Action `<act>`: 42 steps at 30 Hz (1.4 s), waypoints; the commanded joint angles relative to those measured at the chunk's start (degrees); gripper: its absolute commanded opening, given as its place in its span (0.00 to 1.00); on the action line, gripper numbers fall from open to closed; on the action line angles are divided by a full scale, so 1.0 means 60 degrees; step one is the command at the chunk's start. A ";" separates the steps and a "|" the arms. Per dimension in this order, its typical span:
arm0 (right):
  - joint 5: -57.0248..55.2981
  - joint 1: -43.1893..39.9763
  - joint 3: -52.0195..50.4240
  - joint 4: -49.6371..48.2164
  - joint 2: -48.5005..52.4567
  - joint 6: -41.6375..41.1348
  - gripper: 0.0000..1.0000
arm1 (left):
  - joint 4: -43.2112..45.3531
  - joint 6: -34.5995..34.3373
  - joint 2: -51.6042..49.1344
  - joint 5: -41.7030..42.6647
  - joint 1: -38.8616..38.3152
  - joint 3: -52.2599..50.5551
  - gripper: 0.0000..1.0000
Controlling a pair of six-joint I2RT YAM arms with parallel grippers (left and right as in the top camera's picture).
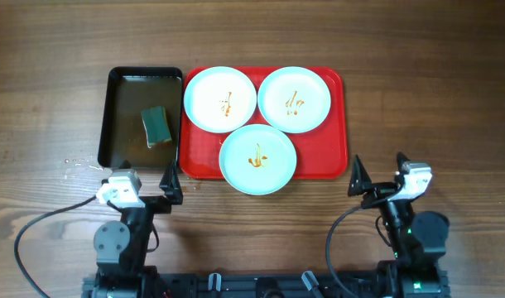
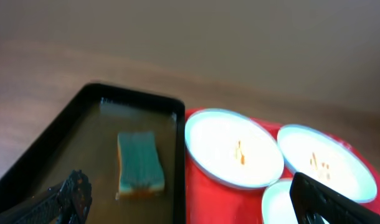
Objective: Clean dirty plates on tray and stack at the side
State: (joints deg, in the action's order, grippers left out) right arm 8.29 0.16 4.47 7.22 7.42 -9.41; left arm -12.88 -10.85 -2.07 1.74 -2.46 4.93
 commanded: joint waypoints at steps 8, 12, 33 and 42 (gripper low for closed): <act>0.1832 -0.0029 0.4543 0.2568 0.4608 -0.0164 1.00 | -0.1993 -0.0280 -0.3781 -0.0401 0.0058 0.3628 1.00; 0.2200 0.0004 0.6364 0.4499 0.6473 0.0812 1.00 | -0.3391 -0.0310 -0.5992 -0.0186 0.0058 0.5595 1.00; 0.3821 0.0004 0.8557 0.6674 0.9231 -0.0215 1.00 | -0.5788 -0.0302 -0.9355 0.0601 0.0058 0.8502 1.00; 0.3858 0.0004 0.8546 0.6725 0.9231 -0.0219 1.00 | -0.4860 -0.0313 -0.9562 0.0514 0.0058 0.8502 1.00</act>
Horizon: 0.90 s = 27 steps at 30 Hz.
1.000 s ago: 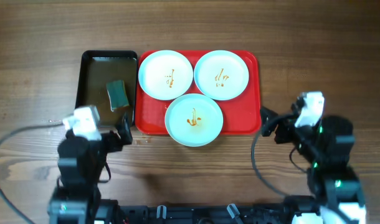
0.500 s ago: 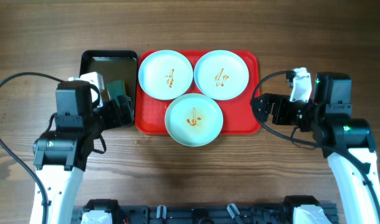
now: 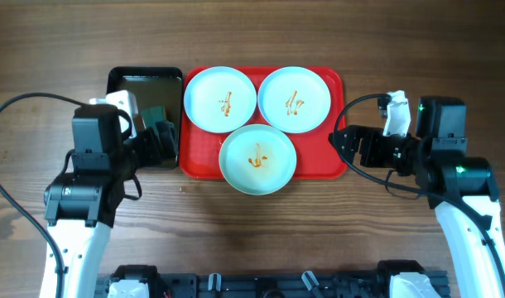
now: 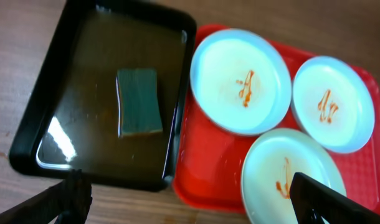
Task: Clean dirty plates on tray and stack at the side
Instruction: 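Move the left gripper to the sponge in the black tray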
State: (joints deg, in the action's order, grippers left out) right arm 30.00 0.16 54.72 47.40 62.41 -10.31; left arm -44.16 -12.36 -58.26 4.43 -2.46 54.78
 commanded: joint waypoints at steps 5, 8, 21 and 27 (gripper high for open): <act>0.0237 0.0004 0.0171 0.0044 0.0066 -0.0069 0.99 | 0.0943 -0.0087 -0.1344 -0.0557 0.0058 0.0193 1.00; 0.0233 0.0004 0.0171 0.0044 0.0066 -0.0069 1.00 | 0.1413 -0.0084 -0.2568 -0.0670 0.0058 0.0193 0.98; 0.0229 0.0004 0.0171 0.0047 0.0084 -0.0066 1.00 | 0.3865 -0.0091 -0.6175 -0.1399 0.0066 0.0193 0.72; 0.0229 0.0004 0.0131 0.0087 0.0397 -0.0073 0.99 | 0.3785 -0.0087 -0.6360 -0.1759 0.0066 0.0193 0.72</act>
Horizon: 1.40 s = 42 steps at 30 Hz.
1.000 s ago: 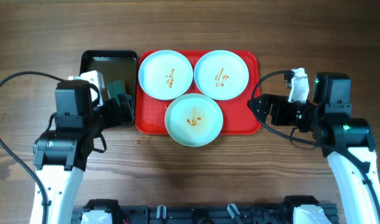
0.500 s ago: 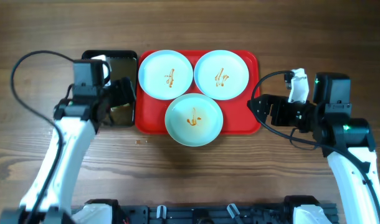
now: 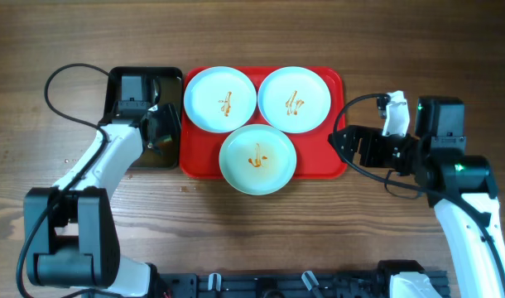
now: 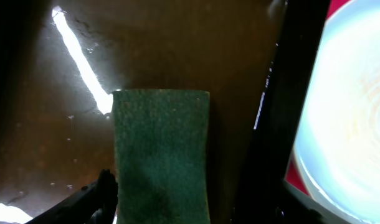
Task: Clean dirty plates on tray and stack at the side
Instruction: 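Move the left gripper to the sponge in the black tray, then grasp the green-yellow sponge with the left gripper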
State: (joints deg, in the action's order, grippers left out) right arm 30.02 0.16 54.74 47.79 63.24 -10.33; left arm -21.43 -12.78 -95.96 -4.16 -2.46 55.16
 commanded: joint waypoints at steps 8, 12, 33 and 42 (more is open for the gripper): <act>0.0233 0.0004 0.0120 0.0084 0.0809 -0.0062 0.99 | 0.0000 -0.0025 -0.0084 -0.0408 0.0066 0.0058 0.74; 0.0233 0.0004 0.0120 0.0076 0.0827 -0.0055 0.99 | -0.0102 -0.0273 -0.0215 -0.0998 0.0066 0.0040 0.75; 0.0229 0.0004 0.0120 0.0058 0.0838 -0.0062 0.99 | 0.0142 -0.0273 -0.0998 -0.0415 0.0058 0.0036 0.37; 0.0222 0.0004 0.0120 0.0029 0.0838 -0.0058 0.99 | 0.0437 -0.0273 -0.1377 -0.0423 0.0058 0.0044 0.04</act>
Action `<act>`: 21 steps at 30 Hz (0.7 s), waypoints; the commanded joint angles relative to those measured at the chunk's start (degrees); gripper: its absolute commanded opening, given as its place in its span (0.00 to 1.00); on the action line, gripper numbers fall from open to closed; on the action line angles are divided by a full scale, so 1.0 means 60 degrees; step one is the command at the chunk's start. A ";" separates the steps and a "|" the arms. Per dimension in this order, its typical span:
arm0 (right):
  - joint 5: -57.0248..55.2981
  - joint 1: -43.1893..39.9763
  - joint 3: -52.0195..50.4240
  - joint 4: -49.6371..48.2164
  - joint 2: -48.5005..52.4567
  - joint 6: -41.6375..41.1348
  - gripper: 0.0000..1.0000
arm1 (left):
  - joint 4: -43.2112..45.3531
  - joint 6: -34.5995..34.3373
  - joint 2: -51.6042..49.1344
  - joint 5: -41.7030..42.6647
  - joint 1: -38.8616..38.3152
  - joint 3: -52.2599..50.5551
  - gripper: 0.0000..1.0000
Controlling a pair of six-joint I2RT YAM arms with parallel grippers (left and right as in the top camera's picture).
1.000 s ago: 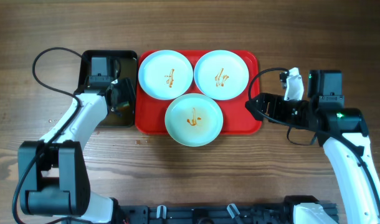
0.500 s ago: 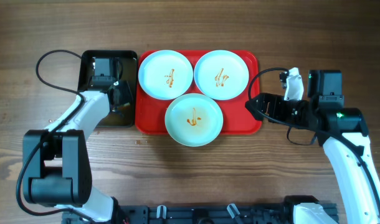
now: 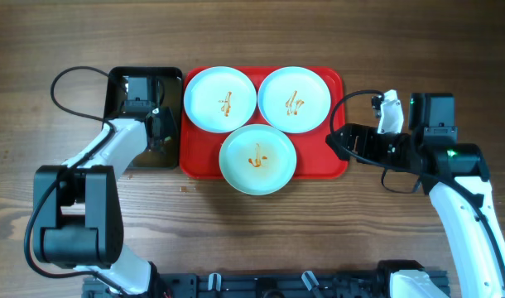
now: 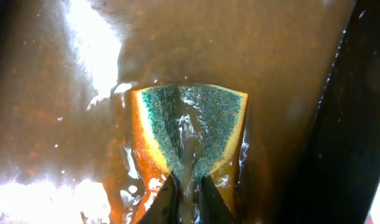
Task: Clean dirty plates on tray and stack at the side
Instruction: 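Grasp the green-yellow sponge with the left gripper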
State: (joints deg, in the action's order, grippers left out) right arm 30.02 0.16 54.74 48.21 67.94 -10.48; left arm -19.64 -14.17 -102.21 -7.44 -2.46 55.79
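Three pale plates streaked with red sauce lie on the red tray [image 3: 339, 79]: back left [image 3: 220, 98], back right [image 3: 294, 99], front [image 3: 257, 159]. My left gripper [image 3: 159, 132] is down in the black tray [image 3: 110, 116] of brown water. In the left wrist view the left gripper [image 4: 187, 180] is shut on the green-and-yellow sponge [image 4: 190, 118], which is pinched into a fold. My right gripper [image 3: 339, 142] hovers at the red tray's right edge; its fingers look spread, with nothing in them.
The black tray stands directly against the red tray's left side. Bare wooden table [image 3: 252, 240] runs in front of both trays and out to the right. Cables loop off both arms.
My left gripper, which hung open just above the flat sponge, has dropped into the water and shut on it, folding it. The right arm shifted slightly left.
Both arms started folded at the table's front edge. Then the left was raised beside the black tray and the right beside the red tray. The left gripper was over the sponge, open, and now grips it in the water. The plates have stayed put.
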 commanded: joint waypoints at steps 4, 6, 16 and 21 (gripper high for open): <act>0.0222 0.0004 0.0120 -0.0062 0.0062 0.0007 1.00 | 0.0142 -0.0036 0.0047 0.0124 0.0058 -0.0062 0.04; 0.0040 0.0040 0.0120 -0.0102 0.0138 0.0113 0.99 | -0.0120 -0.0036 0.0452 0.0127 0.0058 -0.0062 0.04; -0.1384 0.2120 0.0357 -0.0758 0.0284 0.0178 0.94 | -0.1923 0.0069 0.2324 0.1581 0.0058 -0.0062 0.04; -0.2503 0.2991 0.0313 -0.1614 0.0831 -0.0579 0.94 | -0.2237 0.0073 0.2320 0.1592 0.0058 -0.0066 0.04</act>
State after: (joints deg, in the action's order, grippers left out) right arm 20.49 15.75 55.35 40.45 70.00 -11.40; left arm -32.93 -14.22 -89.12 0.36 -2.46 55.46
